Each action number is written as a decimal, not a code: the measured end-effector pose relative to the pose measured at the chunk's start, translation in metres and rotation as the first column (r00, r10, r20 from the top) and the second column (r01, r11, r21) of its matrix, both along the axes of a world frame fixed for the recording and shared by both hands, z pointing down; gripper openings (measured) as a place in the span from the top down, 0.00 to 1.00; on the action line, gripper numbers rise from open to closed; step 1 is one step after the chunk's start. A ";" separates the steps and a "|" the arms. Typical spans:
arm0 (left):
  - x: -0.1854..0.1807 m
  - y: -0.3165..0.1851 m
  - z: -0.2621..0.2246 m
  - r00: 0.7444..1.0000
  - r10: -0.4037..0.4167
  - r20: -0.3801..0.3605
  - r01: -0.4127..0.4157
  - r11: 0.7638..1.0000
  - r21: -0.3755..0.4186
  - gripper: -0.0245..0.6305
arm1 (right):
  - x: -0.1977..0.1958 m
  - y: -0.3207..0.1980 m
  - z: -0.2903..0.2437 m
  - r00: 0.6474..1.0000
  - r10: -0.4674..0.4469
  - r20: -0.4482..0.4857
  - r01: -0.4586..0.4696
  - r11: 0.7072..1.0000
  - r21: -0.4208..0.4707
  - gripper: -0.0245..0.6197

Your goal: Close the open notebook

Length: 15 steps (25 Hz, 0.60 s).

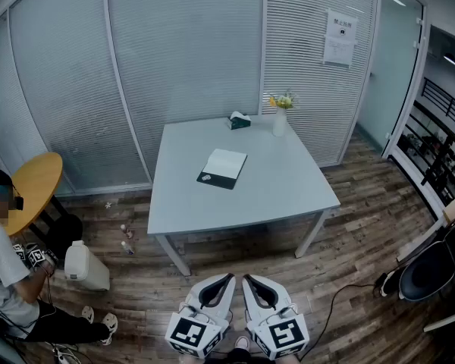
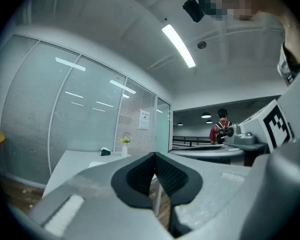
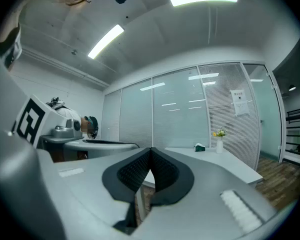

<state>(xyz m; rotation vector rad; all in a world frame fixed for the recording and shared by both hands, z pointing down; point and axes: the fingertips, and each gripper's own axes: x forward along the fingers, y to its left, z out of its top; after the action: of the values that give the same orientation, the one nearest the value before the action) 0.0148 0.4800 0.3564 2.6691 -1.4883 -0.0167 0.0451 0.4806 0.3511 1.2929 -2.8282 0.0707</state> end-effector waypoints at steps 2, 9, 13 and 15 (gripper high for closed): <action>0.005 -0.005 0.000 1.000 -0.003 -0.004 0.003 1.000 0.008 0.96 | 0.009 -0.006 -0.001 1.000 0.006 0.019 -0.007 1.000 0.007 0.96; 0.020 -0.019 0.012 1.000 0.002 -0.021 -0.002 1.000 -0.008 0.96 | 0.031 -0.025 0.013 1.000 0.018 0.020 -0.018 1.000 -0.014 0.95; 0.018 -0.026 0.015 0.999 -0.013 -0.030 0.012 1.000 -0.021 0.96 | 0.029 -0.033 0.018 1.000 0.005 0.017 -0.004 1.000 -0.029 0.92; 0.017 -0.033 0.017 0.999 -0.019 -0.031 0.018 0.999 -0.028 0.95 | 0.028 -0.039 0.020 1.000 0.002 0.018 -0.001 0.999 -0.036 0.92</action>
<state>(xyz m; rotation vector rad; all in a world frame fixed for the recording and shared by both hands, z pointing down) 0.0313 0.4473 0.3736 2.6215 -1.4931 -0.0384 0.0727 0.4412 0.3706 1.2936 -2.8273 0.1337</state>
